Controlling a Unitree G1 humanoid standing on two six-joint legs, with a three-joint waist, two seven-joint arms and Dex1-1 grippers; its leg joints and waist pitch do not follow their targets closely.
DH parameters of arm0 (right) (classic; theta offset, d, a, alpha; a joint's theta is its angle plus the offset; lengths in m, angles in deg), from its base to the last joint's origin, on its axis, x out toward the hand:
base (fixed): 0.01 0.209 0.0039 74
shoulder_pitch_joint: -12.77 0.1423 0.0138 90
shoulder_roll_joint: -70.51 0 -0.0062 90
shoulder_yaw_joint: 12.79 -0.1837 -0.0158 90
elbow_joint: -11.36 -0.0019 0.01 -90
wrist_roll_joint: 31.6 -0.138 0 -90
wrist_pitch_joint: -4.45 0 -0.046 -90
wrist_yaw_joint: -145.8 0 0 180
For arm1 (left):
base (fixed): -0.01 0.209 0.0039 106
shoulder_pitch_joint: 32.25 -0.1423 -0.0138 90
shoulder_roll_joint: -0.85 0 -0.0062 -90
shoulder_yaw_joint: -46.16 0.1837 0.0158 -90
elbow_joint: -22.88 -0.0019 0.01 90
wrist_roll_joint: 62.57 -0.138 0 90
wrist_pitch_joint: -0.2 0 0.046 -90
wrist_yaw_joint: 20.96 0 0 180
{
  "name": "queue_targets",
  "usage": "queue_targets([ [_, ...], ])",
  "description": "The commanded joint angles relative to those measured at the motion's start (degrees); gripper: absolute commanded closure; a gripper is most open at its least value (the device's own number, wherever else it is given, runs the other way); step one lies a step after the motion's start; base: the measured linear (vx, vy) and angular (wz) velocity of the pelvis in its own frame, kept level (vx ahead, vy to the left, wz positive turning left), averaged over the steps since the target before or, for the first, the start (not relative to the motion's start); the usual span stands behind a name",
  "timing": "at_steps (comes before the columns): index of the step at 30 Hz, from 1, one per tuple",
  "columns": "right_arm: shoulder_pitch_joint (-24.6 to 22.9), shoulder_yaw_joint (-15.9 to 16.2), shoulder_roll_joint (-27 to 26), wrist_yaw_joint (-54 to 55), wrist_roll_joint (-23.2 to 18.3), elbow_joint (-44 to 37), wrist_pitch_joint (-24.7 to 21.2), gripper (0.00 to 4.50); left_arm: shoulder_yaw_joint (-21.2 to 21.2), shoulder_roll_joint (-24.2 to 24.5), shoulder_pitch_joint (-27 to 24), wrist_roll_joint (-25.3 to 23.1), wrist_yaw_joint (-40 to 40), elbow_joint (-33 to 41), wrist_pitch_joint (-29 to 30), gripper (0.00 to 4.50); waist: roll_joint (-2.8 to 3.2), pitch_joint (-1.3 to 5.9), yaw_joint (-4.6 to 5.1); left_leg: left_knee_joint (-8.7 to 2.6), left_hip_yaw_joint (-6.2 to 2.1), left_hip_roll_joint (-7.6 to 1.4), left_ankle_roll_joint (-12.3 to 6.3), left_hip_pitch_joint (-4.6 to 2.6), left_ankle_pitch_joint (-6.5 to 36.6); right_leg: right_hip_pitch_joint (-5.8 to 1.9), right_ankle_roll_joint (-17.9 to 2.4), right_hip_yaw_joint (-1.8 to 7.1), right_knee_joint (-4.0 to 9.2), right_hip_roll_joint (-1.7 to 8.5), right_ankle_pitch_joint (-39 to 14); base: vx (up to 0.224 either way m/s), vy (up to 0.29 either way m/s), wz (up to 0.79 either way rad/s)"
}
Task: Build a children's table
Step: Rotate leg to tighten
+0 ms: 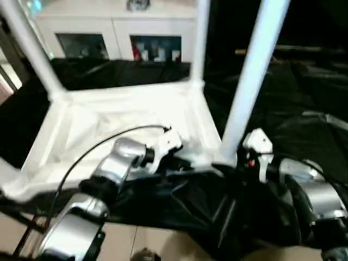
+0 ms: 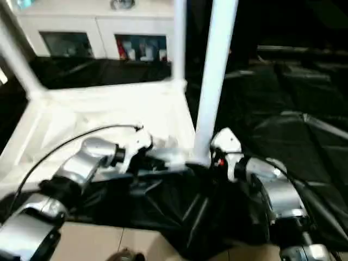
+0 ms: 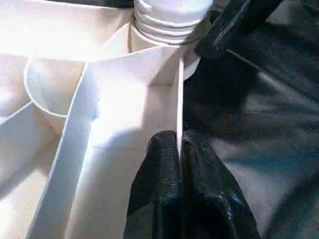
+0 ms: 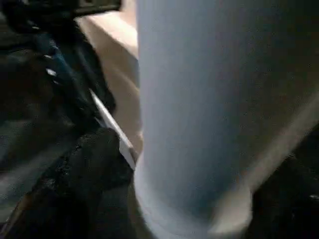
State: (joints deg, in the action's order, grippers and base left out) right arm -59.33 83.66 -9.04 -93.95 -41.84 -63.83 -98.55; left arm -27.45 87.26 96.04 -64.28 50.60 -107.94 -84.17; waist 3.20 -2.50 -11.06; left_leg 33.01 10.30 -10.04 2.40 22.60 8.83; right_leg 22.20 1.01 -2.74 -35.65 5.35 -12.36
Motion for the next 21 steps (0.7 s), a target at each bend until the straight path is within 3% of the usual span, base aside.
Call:
queue_targets([
  [1,0.1,4.4,0.1,-5.7,-1.8,-3.1,-0.9,0.54,0.0,-1.1,0.2,4.1,2.9,3.9,-0.8,4.50,-1.58,3.36,0.17,-3.78,-1.17,-3.55,-4.16,-1.18,14.1,-1.81,-12.7,2.13,4.84,3.80,-11.3,0.000,0.000,0.00],
  [2,0.0,4.9,1.1,-7.0,-2.1,-3.6,-1.2,0.78,0.2,-0.2,-0.4,4.3,4.7,5.3,-0.3,4.50,-1.58,3.40,0.04,-3.74,-1.16,-3.54,-4.12,-1.19,13.9,-1.80,-12.8,2.14,4.70,3.78,-10.4,0.000,0.000,0.00],
  [9,-0.2,6.1,2.3,-9.4,-1.7,-4.2,-2.7,1.31,1.0,1.2,-1.8,4.4,7.2,7.5,0.4,4.50,-1.78,3.84,-0.32,-2.86,-0.98,-3.30,-5.81,-0.72,8.6,-1.69,-14.1,1.96,3.71,3.64,-2.6,0.000,0.000,0.00],
  [15,-0.3,6.7,2.6,-9.9,-1.6,-4.4,-3.1,1.76,1.0,1.4,-2.5,4.1,7.3,8.5,0.9,4.50,-1.76,3.64,-0.33,-2.97,-1.00,-3.32,-5.30,-0.77,10.5,-1.59,-13.8,1.99,4.06,3.75,-6.7,0.000,0.000,0.00],
  [21,-1.3,5.1,0.6,-7.7,-2.9,-4.7,-4.3,1.83,-0.1,0.3,-2.4,3.6,4.1,7.8,1.9,4.50,-1.94,3.72,-0.29,-2.83,-0.96,-3.22,-5.41,-0.72,9.7,-1.61,-13.8,1.96,3.88,3.65,-5.6,0.000,0.000,0.00],
])
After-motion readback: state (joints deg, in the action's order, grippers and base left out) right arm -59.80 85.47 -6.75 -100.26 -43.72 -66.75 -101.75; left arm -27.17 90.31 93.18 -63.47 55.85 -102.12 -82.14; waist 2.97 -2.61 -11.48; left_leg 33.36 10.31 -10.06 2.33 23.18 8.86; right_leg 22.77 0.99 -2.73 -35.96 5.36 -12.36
